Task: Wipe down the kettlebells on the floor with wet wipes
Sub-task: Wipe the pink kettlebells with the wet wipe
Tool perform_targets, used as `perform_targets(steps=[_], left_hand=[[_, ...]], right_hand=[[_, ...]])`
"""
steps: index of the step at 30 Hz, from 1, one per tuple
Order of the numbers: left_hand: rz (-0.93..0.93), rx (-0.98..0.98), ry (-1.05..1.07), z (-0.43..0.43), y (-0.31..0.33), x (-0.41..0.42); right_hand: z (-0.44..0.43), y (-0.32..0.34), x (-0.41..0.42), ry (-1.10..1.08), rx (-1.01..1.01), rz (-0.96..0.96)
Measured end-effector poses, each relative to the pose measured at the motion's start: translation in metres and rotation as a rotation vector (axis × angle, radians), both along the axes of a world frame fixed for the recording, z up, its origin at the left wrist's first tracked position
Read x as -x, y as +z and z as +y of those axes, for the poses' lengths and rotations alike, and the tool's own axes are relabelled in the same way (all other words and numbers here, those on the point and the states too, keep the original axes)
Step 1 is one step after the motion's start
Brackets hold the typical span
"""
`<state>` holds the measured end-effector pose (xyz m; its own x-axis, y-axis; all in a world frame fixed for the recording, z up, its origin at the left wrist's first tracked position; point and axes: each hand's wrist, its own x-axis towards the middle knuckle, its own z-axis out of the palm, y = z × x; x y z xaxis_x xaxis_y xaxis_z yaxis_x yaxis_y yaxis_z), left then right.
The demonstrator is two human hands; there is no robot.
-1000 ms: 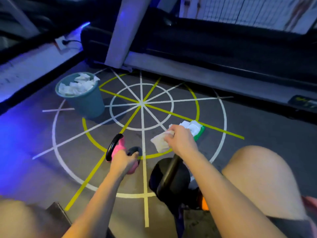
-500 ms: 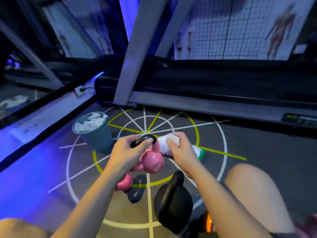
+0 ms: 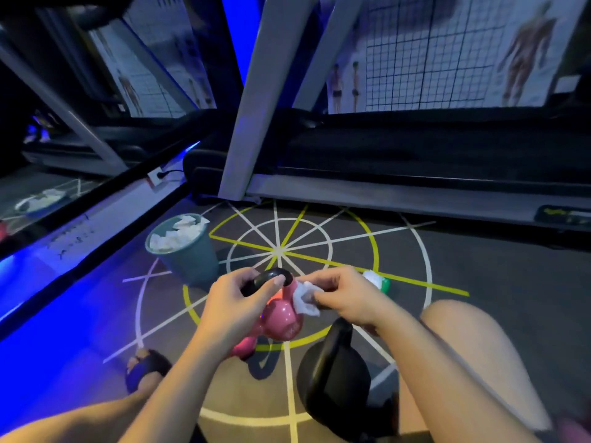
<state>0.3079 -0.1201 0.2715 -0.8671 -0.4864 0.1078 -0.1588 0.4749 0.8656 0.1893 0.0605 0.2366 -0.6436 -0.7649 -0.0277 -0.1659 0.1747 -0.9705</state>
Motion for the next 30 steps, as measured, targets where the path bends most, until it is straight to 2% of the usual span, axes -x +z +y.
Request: perform_targets(steps=[3, 7, 9, 11, 17, 19, 23, 27, 30], left_hand=[[-0.066, 0.096, -0.044, -0.002, -0.017, 0.000], [-0.086, -0.026, -0.009, -0.005, -0.050, 0.007], [-0.100, -0.113, -0.002, 0.000, -0.064, 0.015], [-0.118, -0.066, -0.003, 0.008, -0.076, 0.024], [-0.196, -0.081, -0.046, 0.028, -0.101, 0.042], [-0.208, -0.072, -0.081, 0.031, -0.102, 0.044], [-0.219, -0.068, -0.099, 0.028, -0.104, 0.046], [-0.190, -0.087, -0.108, 0.033, -0.104, 0.047], [-0.159, -0.186, -0.096, 0.041, -0.101, 0.052]], right_hand=[[-0.004, -0.015, 0.000, -0.096, -0.062, 0.000], [0.006, -0.040, 0.011, -0.343, -0.173, -0.043], [0.011, -0.049, 0.012, -0.519, -0.264, 0.015], [0.011, -0.062, 0.008, -0.634, -0.356, 0.070], [0.004, -0.105, 0.009, -0.817, -0.347, -0.056], [-0.002, -0.104, 0.007, -0.747, -0.358, -0.078], [-0.011, -0.091, -0.003, -0.441, -0.300, -0.226], [-0.006, -0.077, -0.005, -0.470, -0.204, -0.214], [0.004, -0.077, 0.000, -0.555, -0.138, -0.216]])
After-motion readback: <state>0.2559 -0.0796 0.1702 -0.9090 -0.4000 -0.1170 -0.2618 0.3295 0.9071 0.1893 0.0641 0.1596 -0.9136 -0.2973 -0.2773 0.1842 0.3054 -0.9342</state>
